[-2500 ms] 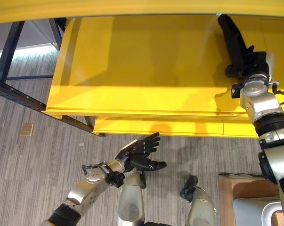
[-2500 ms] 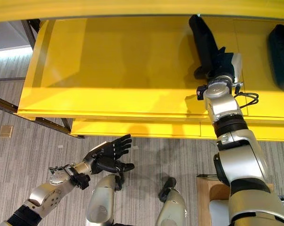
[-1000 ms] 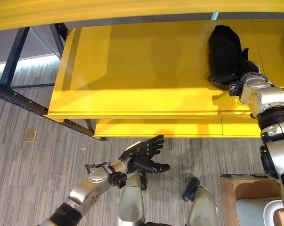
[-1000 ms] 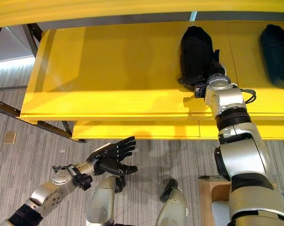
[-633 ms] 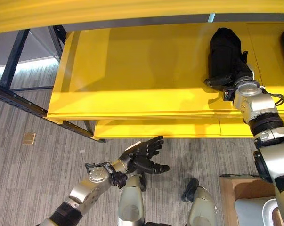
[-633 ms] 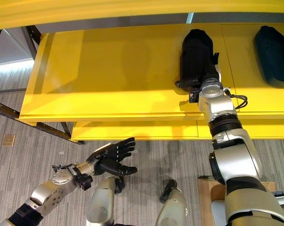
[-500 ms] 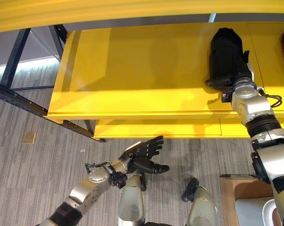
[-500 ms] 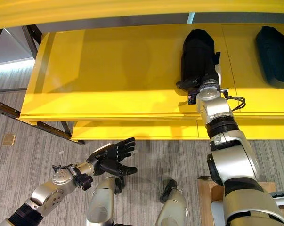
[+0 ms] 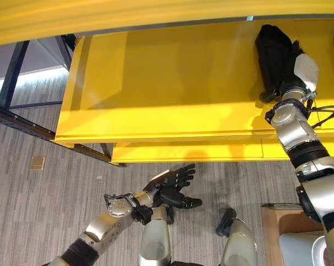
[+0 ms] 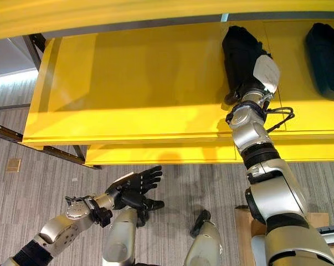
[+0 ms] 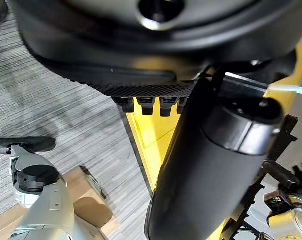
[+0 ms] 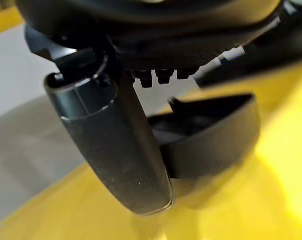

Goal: Move parts from the plastic box to the shelf.

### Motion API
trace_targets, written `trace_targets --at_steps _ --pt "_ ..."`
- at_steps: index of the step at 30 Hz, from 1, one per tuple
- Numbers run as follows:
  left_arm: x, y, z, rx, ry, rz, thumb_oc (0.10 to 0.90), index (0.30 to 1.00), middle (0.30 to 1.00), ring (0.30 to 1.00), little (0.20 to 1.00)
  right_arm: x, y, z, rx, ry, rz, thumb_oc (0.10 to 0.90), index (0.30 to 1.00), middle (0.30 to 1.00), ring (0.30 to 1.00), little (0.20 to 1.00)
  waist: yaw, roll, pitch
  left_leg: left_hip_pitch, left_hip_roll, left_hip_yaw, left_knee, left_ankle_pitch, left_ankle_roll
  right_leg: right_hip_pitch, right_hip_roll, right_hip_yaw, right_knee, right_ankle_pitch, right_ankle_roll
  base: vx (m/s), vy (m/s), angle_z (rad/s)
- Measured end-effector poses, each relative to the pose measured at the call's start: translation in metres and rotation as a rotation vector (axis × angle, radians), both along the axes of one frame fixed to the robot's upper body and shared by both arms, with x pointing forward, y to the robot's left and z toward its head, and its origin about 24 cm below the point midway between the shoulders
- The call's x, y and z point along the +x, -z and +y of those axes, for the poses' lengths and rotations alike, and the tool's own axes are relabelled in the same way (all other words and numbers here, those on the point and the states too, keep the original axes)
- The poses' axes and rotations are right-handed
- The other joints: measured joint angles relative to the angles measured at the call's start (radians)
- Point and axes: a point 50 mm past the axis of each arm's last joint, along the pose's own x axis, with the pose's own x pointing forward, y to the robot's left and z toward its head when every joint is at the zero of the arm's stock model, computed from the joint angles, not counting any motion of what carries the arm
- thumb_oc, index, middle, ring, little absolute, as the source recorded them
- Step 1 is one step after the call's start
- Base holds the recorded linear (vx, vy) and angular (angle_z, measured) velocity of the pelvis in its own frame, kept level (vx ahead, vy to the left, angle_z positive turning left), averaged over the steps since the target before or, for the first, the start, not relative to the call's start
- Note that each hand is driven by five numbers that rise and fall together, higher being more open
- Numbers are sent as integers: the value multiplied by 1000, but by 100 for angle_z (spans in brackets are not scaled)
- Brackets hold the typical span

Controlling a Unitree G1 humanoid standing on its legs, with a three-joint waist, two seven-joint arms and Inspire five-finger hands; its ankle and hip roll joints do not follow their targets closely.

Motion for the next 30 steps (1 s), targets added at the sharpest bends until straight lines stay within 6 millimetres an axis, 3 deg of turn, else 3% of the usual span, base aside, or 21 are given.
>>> trace_targets --at_steps 10,11,14,17,20,26,30 --pt "-1 0 1 -2 5 -1 900 1000 1000 1000 1000 -3 -10 -3 -73 -35 -60 900 1000 1000 1000 1000 1 1 0 0 0 -1 0 -1 -1 2 0 -2 -8 -1 -1 0 0 0" --pt "-1 0 1 -2 5 0 900 1000 1000 1000 1000 -4 -12 1 -79 -66 -77 900 1000 1000 1000 1000 0 2 0 0 -1 -1 0 -1 -1 2 0 -2 -9 -1 -2 0 0 0" --pt "-1 0 1 -6 2 -2 900 1000 1000 1000 1000 -15 -27 38 -92 -291 -169 900 1000 1000 1000 1000 -11 2 0 1 -1 1 -1 -2 0 1 0 -1 -4 0 0 0 0 0" --pt "-1 0 3 -11 -8 -3 900 1000 1000 1000 1000 -23 -28 66 -85 -453 -159 900 1000 1000 1000 1000 -17 2 0 2 -1 4 0 -4 1 1 0 8 -3 0 0 0 0 0" --pt "-1 -1 4 -18 -14 -15 900 1000 1000 1000 1000 -25 -20 74 -55 -499 -125 900 1000 1000 1000 1000 -16 2 0 2 0 3 1 -4 1 1 0 8 -2 0 0 0 0 0" --pt "-4 1 9 -5 -20 -22 900 1000 1000 1000 1000 -30 26 69 194 -544 26 900 1000 1000 1000 1000 -29 2 0 3 0 4 0 -7 2 1 1 11 -8 -3 -4 0 0 0" --pt "-7 -4 16 -26 -54 -62 900 1000 1000 1000 1000 -49 63 61 372 -579 110 900 1000 1000 1000 1000 -38 1 0 6 1 4 -14 -5 0 4 8 12 -16 1 2 26 3 -1"
